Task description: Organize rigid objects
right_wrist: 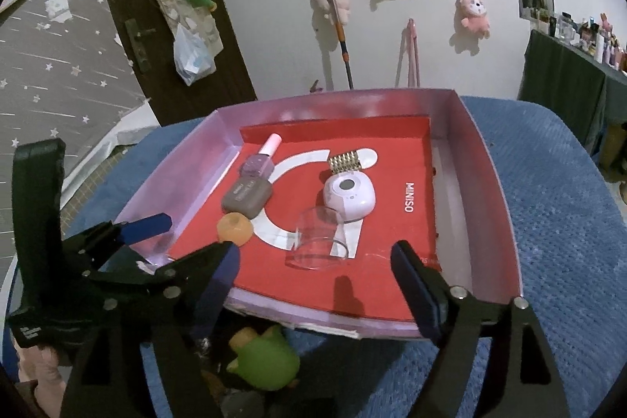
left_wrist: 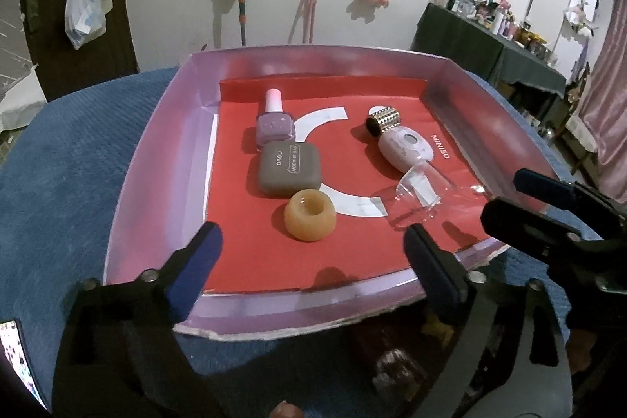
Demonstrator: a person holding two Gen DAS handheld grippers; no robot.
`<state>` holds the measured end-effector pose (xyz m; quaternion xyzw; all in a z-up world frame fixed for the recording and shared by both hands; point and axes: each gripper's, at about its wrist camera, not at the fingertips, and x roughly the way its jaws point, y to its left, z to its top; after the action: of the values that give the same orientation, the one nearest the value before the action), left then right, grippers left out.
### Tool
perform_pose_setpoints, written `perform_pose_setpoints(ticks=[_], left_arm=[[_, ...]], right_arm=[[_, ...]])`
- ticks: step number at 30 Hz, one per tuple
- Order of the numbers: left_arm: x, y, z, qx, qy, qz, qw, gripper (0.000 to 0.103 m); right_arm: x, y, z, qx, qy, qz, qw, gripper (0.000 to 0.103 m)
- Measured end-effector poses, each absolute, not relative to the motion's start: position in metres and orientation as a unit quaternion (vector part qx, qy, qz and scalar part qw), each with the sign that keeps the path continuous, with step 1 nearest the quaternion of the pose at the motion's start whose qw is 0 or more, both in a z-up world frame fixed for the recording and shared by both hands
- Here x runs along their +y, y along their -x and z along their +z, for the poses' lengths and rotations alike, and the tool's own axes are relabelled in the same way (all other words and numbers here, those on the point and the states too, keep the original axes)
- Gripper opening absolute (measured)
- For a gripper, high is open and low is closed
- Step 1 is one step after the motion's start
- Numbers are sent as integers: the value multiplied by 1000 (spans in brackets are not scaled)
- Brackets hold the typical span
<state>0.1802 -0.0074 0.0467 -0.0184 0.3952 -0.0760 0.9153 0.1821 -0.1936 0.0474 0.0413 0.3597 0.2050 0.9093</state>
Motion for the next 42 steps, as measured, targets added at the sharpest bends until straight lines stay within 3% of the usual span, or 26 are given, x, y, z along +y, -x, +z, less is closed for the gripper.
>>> perform_pose_setpoints(ticks=[11,42], left_arm=[[-3,-156,57,376,30,-74,923,103],[-14,-68,56,326,21,-64,943,103]], right_arm=[[-197,-152,63,322,-49,222,919,103],[-204,-67,56,263,-43,217,939,103]])
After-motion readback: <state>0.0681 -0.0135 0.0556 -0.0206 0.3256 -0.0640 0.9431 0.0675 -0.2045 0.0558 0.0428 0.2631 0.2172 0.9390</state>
